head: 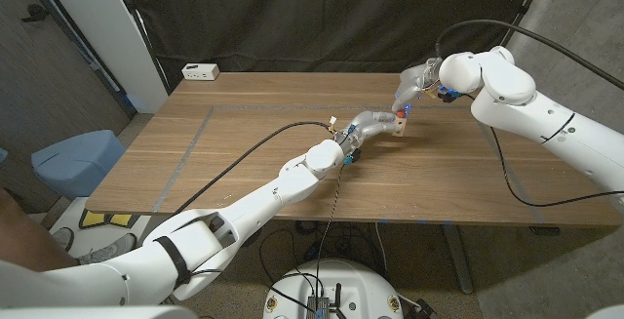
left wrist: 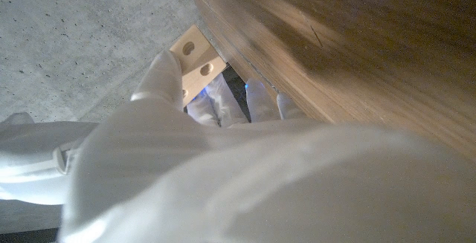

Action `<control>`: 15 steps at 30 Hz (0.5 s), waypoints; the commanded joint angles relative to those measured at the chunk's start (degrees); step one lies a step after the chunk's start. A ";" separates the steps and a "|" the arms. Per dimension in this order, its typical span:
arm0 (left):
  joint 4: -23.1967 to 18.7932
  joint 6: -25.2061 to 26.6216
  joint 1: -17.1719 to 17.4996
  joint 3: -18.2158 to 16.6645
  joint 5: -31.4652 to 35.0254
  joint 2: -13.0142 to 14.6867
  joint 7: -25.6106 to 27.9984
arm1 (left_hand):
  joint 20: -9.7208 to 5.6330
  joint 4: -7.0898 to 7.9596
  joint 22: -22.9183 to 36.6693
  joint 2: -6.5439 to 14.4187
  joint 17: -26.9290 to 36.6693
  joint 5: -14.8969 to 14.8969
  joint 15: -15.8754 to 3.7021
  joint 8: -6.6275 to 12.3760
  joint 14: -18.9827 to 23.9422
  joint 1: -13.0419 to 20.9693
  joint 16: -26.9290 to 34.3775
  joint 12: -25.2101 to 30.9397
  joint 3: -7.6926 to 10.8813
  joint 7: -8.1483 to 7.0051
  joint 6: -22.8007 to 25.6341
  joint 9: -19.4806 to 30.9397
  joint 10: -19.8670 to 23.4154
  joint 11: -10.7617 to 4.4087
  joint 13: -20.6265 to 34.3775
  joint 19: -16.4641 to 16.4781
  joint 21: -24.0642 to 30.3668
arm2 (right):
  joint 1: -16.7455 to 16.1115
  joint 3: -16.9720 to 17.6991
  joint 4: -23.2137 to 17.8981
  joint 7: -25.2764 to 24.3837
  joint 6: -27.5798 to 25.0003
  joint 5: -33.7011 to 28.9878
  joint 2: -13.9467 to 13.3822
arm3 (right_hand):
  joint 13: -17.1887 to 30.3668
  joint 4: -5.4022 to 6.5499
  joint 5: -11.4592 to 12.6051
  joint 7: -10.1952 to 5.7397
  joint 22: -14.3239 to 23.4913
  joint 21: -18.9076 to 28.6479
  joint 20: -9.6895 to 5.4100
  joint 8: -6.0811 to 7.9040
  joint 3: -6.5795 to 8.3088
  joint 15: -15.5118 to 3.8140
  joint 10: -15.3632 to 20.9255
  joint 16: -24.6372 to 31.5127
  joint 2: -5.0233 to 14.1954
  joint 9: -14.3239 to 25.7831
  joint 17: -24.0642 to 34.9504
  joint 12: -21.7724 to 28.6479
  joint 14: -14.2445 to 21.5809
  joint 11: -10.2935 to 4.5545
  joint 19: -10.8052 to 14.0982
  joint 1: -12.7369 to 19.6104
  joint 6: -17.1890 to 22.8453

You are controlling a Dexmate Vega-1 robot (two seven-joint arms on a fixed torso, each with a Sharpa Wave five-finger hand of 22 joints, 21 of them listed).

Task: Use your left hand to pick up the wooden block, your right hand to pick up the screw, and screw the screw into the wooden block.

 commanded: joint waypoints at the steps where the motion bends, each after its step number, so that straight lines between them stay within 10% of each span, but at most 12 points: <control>1: 0.19 -0.12 -0.05 -0.03 -0.10 -0.09 0.03 | 0.20 1.62 0.29 0.81 0.13 0.18 -2.54 0.42 0.23 -0.09 0.35 0.44 2.00 0.23 0.62 0.20 0.18 -0.25 0.36 -0.18 0.17 | -0.43 -1.09 0.14 -1.39 -0.62 -2.17 0.96 | 0.14 -0.56 0.35 -0.31 0.23 0.18 -0.17 0.53 0.02 -1.21 1.18 0.65 0.27 -0.24 -0.05 0.38 1.17 -0.13 0.89 -0.11 1.84; 15: -0.15 -0.60 0.10 -0.14 0.13 0.23 0.31 | 0.09 1.60 0.29 0.71 0.10 0.17 -2.54 0.47 0.22 -0.17 0.32 0.48 2.03 0.25 0.73 0.20 0.25 -0.25 0.37 -0.19 0.17 | -1.39 -0.42 -1.09 -1.60 -2.53 -4.54 1.11 | 0.07 -0.77 0.12 0.04 0.23 0.07 -0.57 -0.31 -0.65 -1.62 2.64 0.50 -0.13 -0.94 -0.15 0.01 2.50 -0.58 1.29 -1.36 2.85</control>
